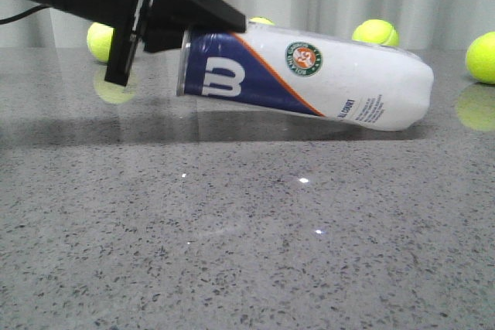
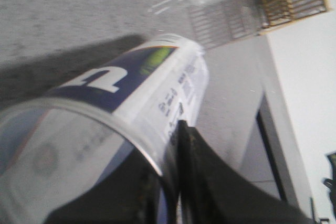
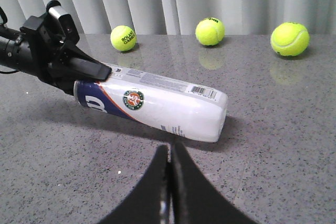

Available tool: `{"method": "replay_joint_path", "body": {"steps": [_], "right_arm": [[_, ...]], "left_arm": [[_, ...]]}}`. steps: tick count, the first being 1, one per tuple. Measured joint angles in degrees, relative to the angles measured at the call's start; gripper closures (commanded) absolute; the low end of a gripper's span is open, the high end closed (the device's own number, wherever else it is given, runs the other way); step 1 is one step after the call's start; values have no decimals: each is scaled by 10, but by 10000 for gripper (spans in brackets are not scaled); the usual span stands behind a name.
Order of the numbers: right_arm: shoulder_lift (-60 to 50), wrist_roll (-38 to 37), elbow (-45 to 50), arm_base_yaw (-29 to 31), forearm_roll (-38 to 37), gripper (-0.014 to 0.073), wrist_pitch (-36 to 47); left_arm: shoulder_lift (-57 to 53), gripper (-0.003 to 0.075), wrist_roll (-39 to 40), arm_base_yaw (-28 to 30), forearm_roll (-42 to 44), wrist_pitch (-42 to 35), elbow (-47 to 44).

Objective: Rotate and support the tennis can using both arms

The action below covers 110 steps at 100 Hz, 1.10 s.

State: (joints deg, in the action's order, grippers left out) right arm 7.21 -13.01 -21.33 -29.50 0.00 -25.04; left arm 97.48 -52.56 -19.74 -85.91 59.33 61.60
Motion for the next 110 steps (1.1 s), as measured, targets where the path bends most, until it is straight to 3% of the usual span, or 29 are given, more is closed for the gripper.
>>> {"method": "replay_joint_path", "body": {"steps": [16, 36, 46, 58, 79, 93, 110], "right_arm": [[0, 0, 0, 0, 0, 654, 0], [0, 0, 0, 0, 0, 654, 0], [0, 0, 0, 0, 0, 654, 0], [0, 0, 0, 0, 0, 654, 0], [0, 0, 0, 0, 0, 654, 0], [0, 0, 0, 0, 0, 654, 0], [0, 0, 0, 0, 0, 654, 0]], "left_arm": [[-6, 739, -56, -1, -22, 28, 0], [-86, 739, -90, -1, 7, -8, 1], [-154, 739, -78, -2, 104, -47, 18], [-207, 739, 21, -13, 287, -55, 68], [-206, 739, 205, -46, 581, 78, 219], [-176, 739, 275, -75, 695, 121, 295], [-129, 738, 295, -98, 736, 127, 330]]}}
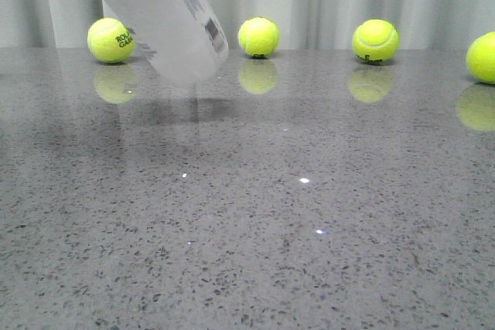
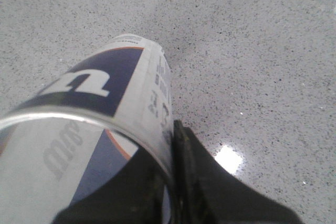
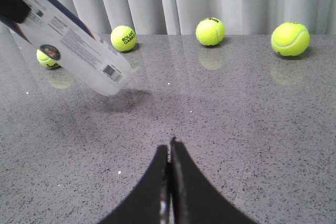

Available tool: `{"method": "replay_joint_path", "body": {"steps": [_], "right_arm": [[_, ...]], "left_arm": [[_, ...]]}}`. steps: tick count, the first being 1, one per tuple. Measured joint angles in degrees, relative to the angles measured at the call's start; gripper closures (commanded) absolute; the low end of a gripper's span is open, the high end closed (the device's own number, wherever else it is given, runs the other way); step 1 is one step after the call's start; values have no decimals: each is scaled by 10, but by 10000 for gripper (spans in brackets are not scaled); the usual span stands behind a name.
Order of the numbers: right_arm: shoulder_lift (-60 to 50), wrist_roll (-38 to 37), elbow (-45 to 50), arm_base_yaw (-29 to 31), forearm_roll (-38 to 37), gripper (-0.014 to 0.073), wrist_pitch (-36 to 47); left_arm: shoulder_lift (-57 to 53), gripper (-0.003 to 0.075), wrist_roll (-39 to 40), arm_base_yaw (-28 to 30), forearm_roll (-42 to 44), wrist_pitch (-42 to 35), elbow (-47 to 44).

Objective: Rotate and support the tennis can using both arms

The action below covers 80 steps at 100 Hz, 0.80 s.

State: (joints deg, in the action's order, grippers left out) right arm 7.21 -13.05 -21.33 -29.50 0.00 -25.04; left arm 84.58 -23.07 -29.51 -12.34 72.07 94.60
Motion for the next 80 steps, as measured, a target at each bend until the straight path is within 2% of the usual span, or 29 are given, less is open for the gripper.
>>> {"method": "replay_joint_path", "body": {"steps": [19, 26, 36, 48, 55, 80], "right_arm": [[0, 0, 0, 0, 0, 654, 0], [0, 0, 0, 0, 0, 654, 0], [0, 0, 0, 0, 0, 654, 0], [0, 0, 0, 0, 0, 654, 0], [0, 0, 0, 0, 0, 654, 0], [0, 0, 0, 0, 0, 654, 0]], "left_arm": [[34, 736, 4, -8, 3, 0, 6], [36, 707, 4, -9, 4, 1, 7], [36, 570, 4, -9, 5, 1, 16], [39, 319, 4, -9, 5, 2, 33], [47, 238, 4, -9, 5, 2, 49], [98, 226, 12, -9, -5, 2, 124]]}}
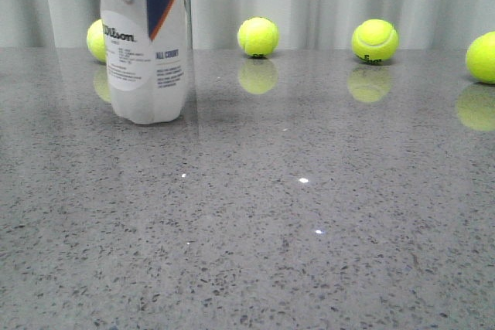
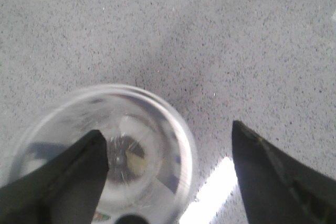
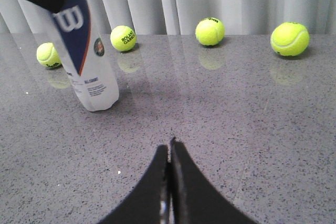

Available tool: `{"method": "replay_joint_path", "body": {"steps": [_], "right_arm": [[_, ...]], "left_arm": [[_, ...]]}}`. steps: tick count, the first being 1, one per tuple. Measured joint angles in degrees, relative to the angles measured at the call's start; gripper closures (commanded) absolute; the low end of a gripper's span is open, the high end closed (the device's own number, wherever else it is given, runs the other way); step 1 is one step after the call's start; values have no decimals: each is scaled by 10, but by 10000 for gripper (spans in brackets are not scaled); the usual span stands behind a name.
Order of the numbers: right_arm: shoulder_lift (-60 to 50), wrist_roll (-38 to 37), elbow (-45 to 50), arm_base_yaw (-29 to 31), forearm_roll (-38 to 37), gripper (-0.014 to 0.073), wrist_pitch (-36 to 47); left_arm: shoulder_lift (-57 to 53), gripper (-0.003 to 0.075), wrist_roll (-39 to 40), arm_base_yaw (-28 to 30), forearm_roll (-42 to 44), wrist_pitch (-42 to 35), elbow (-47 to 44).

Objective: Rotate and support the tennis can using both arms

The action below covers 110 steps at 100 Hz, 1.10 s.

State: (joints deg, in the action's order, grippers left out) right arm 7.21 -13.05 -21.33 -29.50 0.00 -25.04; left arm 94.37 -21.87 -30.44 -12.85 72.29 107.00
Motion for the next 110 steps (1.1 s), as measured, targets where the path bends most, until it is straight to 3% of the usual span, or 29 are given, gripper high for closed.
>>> {"method": "replay_joint_path", "body": {"steps": [44, 56, 75, 110], "right_arm": [[0, 0, 0, 0, 0, 654, 0], [0, 0, 0, 0, 0, 654, 0], [0, 0, 0, 0, 0, 654, 0], [0, 0, 0, 0, 0, 654, 0]], "left_arm": [[30, 231, 4, 0, -8, 1, 24], [30, 350, 5, 0, -9, 0, 37], [-16, 743, 6, 0, -10, -34, 22], [-242, 738, 6, 0, -35, -285, -256]]}}
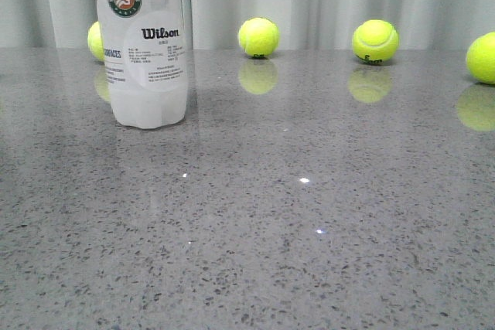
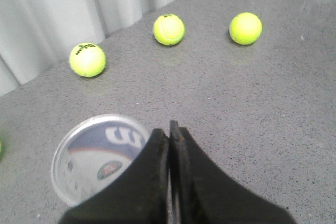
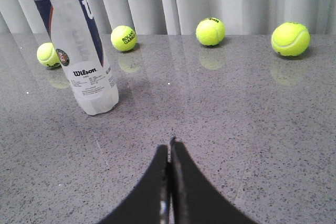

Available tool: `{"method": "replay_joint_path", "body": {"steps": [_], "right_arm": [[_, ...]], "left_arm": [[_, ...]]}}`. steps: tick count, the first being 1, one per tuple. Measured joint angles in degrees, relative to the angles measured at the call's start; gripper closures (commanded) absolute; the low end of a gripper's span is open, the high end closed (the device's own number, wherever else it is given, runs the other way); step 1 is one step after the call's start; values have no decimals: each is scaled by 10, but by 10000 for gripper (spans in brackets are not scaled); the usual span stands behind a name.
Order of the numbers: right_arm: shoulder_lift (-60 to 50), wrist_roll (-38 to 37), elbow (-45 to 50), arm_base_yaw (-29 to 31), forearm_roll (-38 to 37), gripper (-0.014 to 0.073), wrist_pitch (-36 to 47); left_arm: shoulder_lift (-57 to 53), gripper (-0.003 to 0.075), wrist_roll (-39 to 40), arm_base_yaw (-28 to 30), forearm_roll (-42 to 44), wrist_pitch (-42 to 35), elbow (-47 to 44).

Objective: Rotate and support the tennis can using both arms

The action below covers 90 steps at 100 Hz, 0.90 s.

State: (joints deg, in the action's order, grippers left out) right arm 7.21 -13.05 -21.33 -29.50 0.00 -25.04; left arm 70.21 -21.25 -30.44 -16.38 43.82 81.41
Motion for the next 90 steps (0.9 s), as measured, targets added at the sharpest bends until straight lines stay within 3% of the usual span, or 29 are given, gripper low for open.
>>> {"method": "replay_joint_path", "body": {"steps": [26, 47, 90], "right_arm": [[0, 0, 0, 0, 0, 654, 0], [0, 0, 0, 0, 0, 654, 0], [0, 0, 0, 0, 0, 654, 0]], "left_arm": [[-143, 738, 0, 0, 8, -135, -238], [-226, 739, 0, 10, 32, -171, -386], [-365, 739, 1, 232, 50, -226, -513]]}}
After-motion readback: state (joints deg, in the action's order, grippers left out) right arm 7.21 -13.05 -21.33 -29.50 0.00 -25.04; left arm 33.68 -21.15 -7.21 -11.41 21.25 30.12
